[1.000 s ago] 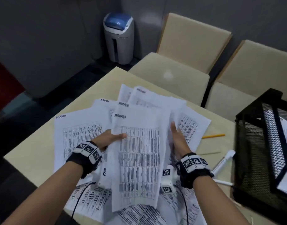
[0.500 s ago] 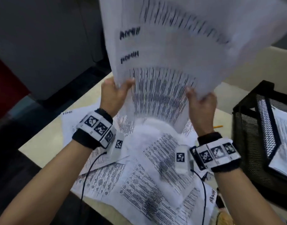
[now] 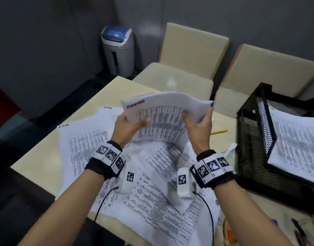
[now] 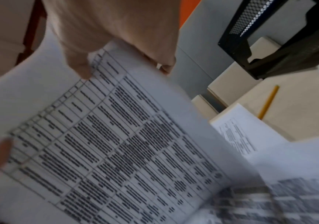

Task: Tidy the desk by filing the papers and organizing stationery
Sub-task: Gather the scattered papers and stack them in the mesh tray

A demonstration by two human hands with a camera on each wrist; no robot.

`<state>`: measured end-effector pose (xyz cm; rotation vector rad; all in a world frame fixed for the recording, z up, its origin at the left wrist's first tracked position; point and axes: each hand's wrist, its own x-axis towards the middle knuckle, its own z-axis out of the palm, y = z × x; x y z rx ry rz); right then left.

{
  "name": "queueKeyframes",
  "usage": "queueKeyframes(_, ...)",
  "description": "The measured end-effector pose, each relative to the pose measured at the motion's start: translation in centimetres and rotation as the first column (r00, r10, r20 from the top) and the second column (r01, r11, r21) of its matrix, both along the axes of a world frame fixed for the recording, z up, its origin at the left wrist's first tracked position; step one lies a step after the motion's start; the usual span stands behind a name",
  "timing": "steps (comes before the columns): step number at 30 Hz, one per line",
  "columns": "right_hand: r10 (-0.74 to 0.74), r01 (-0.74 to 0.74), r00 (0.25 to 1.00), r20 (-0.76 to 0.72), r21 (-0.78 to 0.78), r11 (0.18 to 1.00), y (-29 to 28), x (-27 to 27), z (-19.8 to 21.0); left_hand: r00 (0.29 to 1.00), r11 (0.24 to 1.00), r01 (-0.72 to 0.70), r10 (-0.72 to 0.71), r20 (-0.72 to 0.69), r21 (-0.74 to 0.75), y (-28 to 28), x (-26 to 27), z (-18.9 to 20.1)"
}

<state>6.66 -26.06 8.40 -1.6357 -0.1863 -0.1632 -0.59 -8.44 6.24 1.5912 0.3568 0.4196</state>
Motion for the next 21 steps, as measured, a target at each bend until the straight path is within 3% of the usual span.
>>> queueKeyframes(3, -0.03, 0.027, 0.998, -0.055, -0.053, 0.998, -0.6, 0.1, -0.9, 0.989, 0.993, 0.016, 0.001, -0.149, 0.115, -1.0, -0.1, -2.0)
queueKeyframes(6, -0.052, 0.05, 0.996, -0.067, -0.023, 0.998, -2.4, 0.4, -0.5, 0.984, 0.976, 0.014, 0.024, -0.174, 0.219, -2.4, 0.5, -0.7)
queueKeyframes(9, -0.008, 0.005, 0.998, -0.061, -0.04, 0.999, -5.2, 0.5, -0.1, 0.996, 0.966, 0.059, -0.041, -0.077, 0.25, -4.3, 1.9, 3.4)
queueKeyframes(13, -0.003, 0.001, 1.0, -0.016, -0.118, 0.993, -10.0, 0.1, 1.1, 0.99, 0.991, 0.048, -0.064, 0.124, 0.127, -8.0, 4.9, 9.1)
queueKeyframes(19, -0.329, 0.346, 0.937, 0.115, -0.184, 0.92, -19.4, 2.2, 5.5, 0.971, 0.969, 0.232, -0.225, 0.085, -0.083, -16.6, 11.4, 12.5)
queueKeyframes(21, -0.43, 0.447, 0.894, 0.122, -0.221, 0.867, -23.1, 3.3, 6.3, 0.943, 0.943, 0.33, -0.329, 0.049, -0.027, -20.4, 12.7, 11.9)
